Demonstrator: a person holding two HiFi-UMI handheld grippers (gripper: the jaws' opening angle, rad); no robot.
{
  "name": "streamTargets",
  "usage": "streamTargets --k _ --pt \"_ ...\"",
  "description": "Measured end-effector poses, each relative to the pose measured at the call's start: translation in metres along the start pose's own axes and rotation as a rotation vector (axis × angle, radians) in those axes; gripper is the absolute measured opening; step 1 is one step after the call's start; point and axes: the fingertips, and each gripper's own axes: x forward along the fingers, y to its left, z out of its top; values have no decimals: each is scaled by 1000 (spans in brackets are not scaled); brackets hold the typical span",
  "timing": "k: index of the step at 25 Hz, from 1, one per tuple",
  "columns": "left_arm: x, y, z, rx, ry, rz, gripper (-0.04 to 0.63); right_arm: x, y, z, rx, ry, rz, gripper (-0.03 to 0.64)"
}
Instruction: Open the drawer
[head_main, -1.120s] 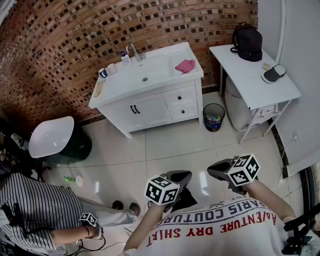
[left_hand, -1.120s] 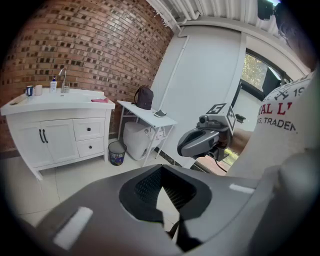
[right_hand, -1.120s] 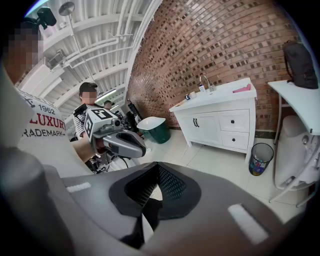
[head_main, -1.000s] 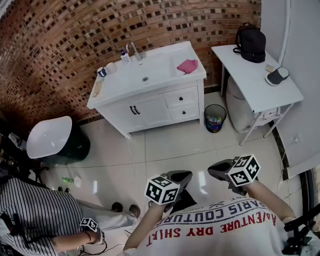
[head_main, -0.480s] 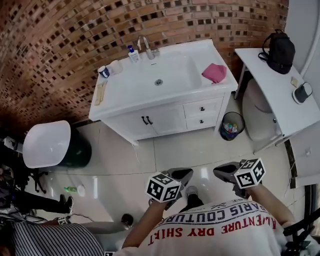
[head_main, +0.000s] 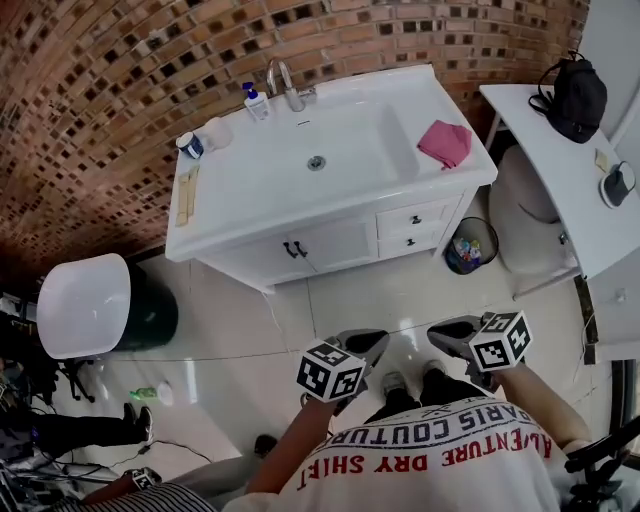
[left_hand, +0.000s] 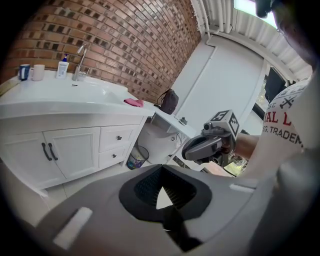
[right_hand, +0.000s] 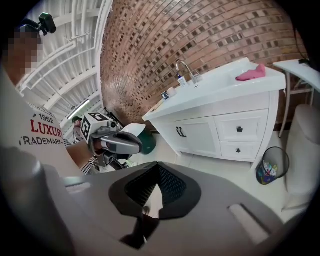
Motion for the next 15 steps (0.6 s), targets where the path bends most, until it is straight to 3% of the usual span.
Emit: streamTargets --k 15 --pt "38 41 9 -76 -18 62 -17 14 -76 6 34 22 8 8"
